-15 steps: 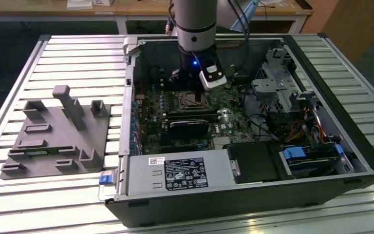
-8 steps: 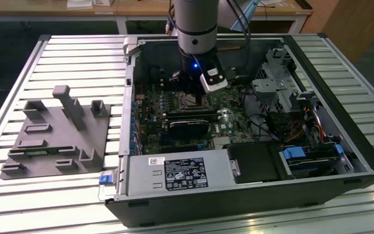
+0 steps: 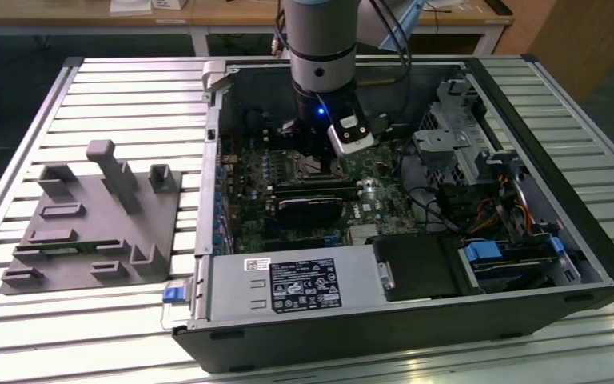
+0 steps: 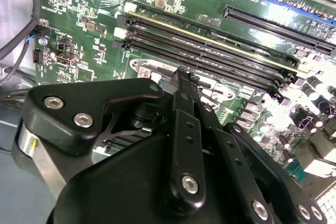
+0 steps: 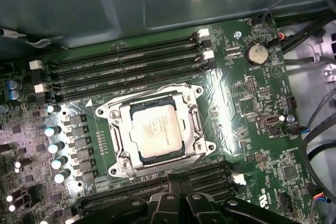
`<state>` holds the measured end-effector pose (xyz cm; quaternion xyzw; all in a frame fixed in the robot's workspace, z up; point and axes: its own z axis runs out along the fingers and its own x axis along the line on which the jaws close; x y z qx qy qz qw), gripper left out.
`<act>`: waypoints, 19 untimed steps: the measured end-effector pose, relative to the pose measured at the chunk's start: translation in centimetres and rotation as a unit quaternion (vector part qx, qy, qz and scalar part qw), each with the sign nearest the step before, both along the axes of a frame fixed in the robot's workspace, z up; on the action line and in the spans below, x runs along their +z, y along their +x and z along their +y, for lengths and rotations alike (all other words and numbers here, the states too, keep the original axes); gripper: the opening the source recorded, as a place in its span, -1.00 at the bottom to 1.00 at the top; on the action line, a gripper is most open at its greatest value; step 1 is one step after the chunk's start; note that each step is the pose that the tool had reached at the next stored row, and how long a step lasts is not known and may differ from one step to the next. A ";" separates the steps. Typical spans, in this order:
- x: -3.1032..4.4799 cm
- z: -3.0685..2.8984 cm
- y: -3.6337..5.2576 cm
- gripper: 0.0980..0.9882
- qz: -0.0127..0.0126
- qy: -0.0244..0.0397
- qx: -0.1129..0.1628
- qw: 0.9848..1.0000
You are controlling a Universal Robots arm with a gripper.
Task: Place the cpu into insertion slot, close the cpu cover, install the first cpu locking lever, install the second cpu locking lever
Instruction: 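Install the second cpu locking lever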
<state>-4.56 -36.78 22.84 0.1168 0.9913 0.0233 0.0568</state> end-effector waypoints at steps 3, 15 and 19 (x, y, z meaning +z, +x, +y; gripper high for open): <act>0.01 -0.01 -0.01 -0.98 0.000 0.000 0.000 1.000; -0.13 -0.06 -0.06 -0.98 0.000 0.000 0.000 1.000; -0.15 -0.07 -0.06 -0.98 0.000 0.000 0.000 1.000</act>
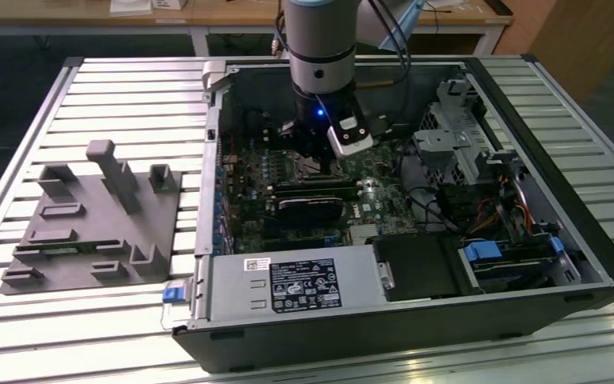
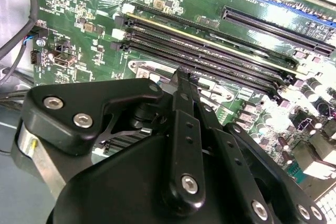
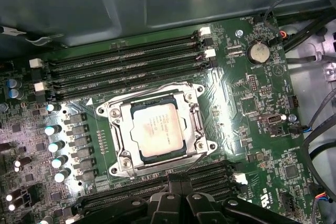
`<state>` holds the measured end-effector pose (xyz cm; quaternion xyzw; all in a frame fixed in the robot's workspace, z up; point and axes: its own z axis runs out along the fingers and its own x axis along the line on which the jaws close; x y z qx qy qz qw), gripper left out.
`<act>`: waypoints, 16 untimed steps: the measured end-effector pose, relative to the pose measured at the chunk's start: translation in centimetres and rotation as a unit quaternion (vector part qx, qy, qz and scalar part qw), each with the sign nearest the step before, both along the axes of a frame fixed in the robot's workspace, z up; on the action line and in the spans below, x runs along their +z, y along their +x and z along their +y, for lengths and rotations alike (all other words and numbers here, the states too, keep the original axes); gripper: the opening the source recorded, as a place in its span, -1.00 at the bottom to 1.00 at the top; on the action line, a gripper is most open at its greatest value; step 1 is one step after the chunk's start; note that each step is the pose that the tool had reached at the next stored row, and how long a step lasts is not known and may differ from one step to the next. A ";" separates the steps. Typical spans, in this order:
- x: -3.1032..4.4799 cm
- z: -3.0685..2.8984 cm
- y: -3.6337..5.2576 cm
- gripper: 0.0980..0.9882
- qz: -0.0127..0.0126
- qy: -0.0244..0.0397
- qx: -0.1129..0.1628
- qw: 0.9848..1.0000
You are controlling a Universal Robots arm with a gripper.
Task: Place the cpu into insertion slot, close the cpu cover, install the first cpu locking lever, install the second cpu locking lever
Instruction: 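Install the second cpu locking lever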
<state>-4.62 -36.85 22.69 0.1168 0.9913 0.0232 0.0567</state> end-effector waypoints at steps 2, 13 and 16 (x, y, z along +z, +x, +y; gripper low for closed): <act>0.00 -0.04 0.00 -0.98 0.000 0.000 0.000 1.000; -0.05 -0.64 -0.80 -0.98 0.000 0.009 0.000 1.000; -0.08 -0.80 -1.35 -0.98 0.000 0.010 0.000 1.000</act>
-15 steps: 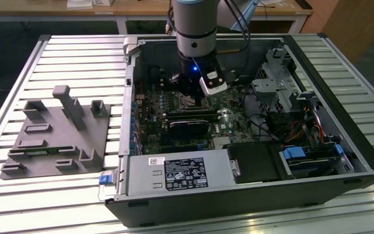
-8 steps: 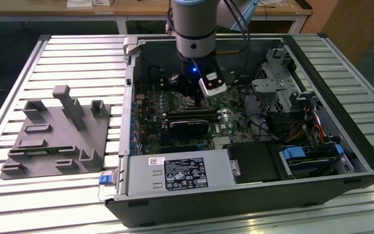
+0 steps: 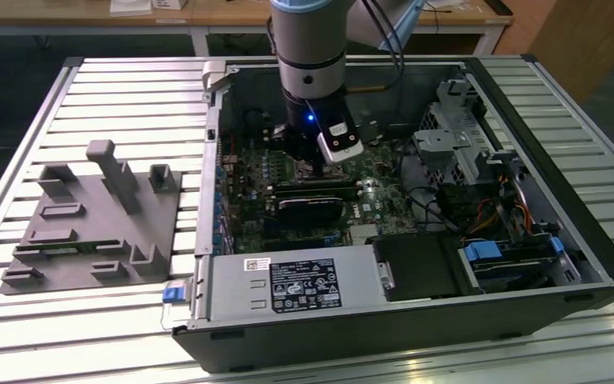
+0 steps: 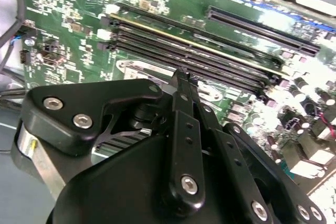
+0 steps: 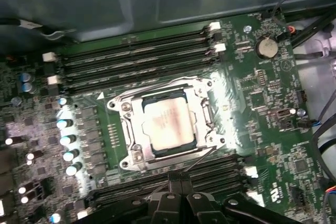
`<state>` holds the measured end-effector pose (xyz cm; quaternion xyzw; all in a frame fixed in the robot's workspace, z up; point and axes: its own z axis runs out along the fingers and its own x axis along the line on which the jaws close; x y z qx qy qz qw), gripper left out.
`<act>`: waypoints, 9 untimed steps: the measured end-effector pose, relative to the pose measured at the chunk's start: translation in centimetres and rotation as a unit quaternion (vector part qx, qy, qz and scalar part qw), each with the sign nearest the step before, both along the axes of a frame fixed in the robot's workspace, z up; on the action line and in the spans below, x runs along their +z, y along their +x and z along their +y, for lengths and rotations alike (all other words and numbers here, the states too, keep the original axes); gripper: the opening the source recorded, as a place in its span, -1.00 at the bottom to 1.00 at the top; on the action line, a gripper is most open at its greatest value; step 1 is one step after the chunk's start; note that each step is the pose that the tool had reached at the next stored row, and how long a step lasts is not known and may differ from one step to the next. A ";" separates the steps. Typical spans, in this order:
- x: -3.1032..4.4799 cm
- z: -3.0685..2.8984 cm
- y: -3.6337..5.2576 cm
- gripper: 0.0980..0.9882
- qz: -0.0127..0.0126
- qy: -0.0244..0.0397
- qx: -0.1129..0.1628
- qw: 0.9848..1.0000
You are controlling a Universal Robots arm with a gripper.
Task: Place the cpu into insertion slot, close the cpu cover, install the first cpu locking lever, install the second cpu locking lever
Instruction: 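Install the second cpu locking lever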
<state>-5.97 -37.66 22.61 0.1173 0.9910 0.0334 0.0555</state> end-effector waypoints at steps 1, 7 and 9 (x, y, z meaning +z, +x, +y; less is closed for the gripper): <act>-0.01 -0.06 -0.19 -0.98 0.000 0.000 0.000 1.000; -0.27 -0.51 -0.86 -0.98 0.000 0.014 0.001 1.000; -0.38 -0.61 -0.96 -0.98 0.000 0.025 0.002 1.000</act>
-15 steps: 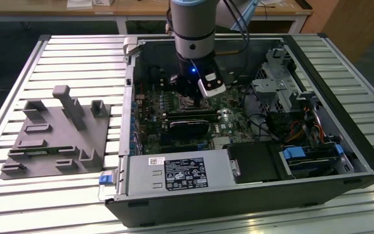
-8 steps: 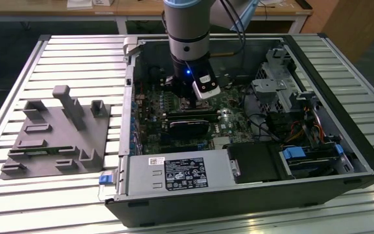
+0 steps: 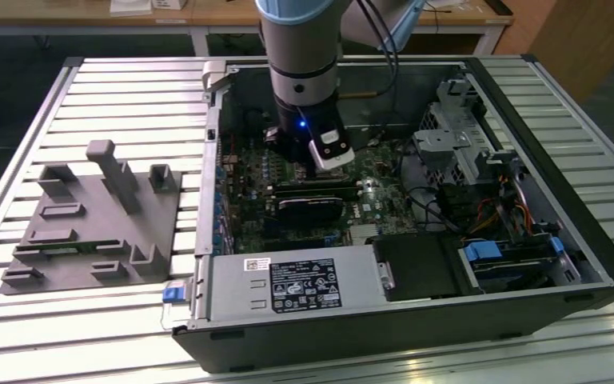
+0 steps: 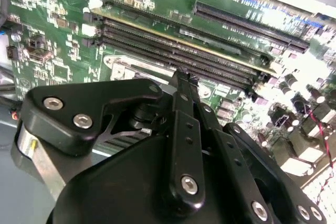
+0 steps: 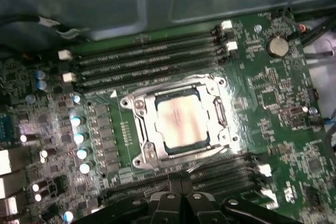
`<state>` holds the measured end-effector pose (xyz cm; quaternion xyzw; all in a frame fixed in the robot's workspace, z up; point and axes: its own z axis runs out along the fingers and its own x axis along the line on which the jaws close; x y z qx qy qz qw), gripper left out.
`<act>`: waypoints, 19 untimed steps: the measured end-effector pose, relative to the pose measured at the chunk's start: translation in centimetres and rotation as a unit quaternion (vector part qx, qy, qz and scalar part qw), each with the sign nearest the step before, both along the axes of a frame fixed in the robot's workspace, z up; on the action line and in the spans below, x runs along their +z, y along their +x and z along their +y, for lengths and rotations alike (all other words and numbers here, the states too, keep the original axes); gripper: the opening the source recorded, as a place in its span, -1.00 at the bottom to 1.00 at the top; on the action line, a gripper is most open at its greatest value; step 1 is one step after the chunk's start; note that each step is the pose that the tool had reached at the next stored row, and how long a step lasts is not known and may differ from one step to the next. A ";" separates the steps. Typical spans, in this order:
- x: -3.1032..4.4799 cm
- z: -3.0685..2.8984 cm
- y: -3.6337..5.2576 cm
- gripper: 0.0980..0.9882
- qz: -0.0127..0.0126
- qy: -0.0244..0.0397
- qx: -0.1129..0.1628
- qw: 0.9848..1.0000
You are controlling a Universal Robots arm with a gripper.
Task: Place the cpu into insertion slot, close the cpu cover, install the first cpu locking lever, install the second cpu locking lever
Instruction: 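Install the second cpu locking lever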
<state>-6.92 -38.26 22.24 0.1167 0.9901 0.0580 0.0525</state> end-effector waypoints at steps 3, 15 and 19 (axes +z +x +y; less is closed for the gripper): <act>-0.17 -0.17 -0.17 -0.98 0.000 0.012 0.002 1.000; -0.97 -1.56 -1.05 -0.98 0.000 0.041 0.008 0.999; -1.17 -2.03 -1.23 -0.98 0.000 0.050 0.009 0.999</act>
